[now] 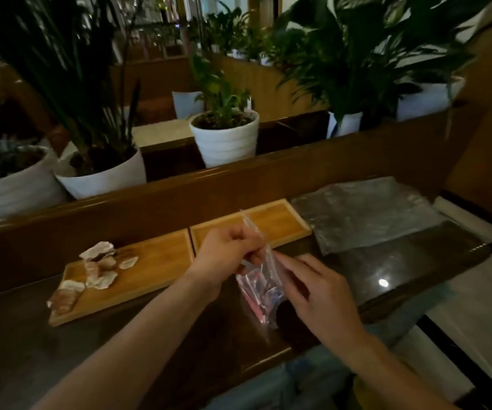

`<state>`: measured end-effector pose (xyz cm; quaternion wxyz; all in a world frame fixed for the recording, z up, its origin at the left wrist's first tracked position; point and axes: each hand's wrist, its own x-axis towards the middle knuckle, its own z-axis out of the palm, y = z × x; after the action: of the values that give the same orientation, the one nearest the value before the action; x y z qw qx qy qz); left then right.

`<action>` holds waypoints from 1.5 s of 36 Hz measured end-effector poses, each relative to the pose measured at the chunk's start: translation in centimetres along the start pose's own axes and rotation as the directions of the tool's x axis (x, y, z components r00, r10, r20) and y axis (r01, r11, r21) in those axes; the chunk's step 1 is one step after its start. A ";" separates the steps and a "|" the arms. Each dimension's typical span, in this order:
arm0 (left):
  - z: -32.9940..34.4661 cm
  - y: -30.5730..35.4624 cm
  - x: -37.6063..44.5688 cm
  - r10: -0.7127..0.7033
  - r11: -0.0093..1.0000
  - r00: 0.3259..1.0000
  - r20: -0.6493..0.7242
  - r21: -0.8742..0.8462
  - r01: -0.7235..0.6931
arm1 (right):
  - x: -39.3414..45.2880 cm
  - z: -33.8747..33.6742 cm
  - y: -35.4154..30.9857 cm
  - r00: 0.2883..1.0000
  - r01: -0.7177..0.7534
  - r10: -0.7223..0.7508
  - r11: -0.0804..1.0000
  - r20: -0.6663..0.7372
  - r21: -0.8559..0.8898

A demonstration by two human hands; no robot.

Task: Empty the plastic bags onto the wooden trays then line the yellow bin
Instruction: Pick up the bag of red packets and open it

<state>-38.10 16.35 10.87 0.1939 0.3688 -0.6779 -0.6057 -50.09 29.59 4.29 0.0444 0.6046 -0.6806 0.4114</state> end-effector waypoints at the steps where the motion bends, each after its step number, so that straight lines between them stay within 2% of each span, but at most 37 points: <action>1: 0.5 0.2 0.2 0.008 1.000 1.000 0.003 0.015 -0.008 | 0.0 -0.6 0.3 0.999 -0.040 0.039 0.997 0.032 0.059; 5: 2.0 0.6 0.8 0.006 0.998 1.000 0.000 0.059 -0.006 | 0.3 -2.9 0.9 0.965 -0.225 0.167 0.924 0.203 0.309; 8: 2.8 0.7 1.0 0.012 0.997 1.000 0.020 0.080 -0.014 | 1.2 -4.2 1.0 0.949 -0.310 0.241 0.836 0.206 0.452; 13: 4.0 0.4 1.1 0.020 0.998 0.997 0.073 0.065 -0.024 | 3.5 -5.0 1.1 0.906 -0.385 0.286 0.864 0.313 0.325; 16: 4.4 0.0 1.1 0.022 0.999 0.995 0.102 0.032 -0.026 | 3.9 -4.8 1.3 0.881 -0.440 0.331 0.837 0.337 0.327; 24: 4.3 -1.4 1.9 0.061 0.998 0.991 0.116 0.009 -0.063 | 4.0 -5.1 2.3 0.758 -0.650 0.435 0.564 0.486 0.509; 29: 4.0 -1.8 2.8 0.092 0.992 0.985 0.144 0.069 -0.103 | 4.1 -4.6 2.7 0.728 -0.685 0.493 0.493 0.477 0.535; 39: 3.4 -1.0 4.1 0.103 0.939 0.951 0.291 0.286 -0.189 | 4.7 -3.7 3.4 0.783 -0.622 0.498 0.643 0.374 0.447; 45: 3.5 -0.6 4.7 0.115 0.917 0.948 0.298 0.335 -0.217 | 5.1 -3.2 3.7 0.802 -0.593 0.491 0.719 0.339 0.362; 48: 3.2 -0.6 4.8 0.086 0.929 0.948 0.307 0.319 -0.188 | 5.1 -3.1 4.2 0.802 -0.597 0.525 0.716 0.285 0.362; 51: 2.2 -1.0 5.0 0.074 0.925 0.945 0.319 0.333 -0.185 | 5.2 -4.3 5.3 0.770 -0.631 0.604 0.676 0.206 0.381; 54: 0.9 -1.4 5.1 0.088 0.919 0.955 0.284 0.347 -0.188 | 5.3 -5.3 6.1 0.754 -0.655 0.620 0.683 0.217 0.325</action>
<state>-41.68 13.18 8.44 0.0717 0.2661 -0.8240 -0.4951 -59.08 28.25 7.65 -0.2502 0.3442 -0.7559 0.4975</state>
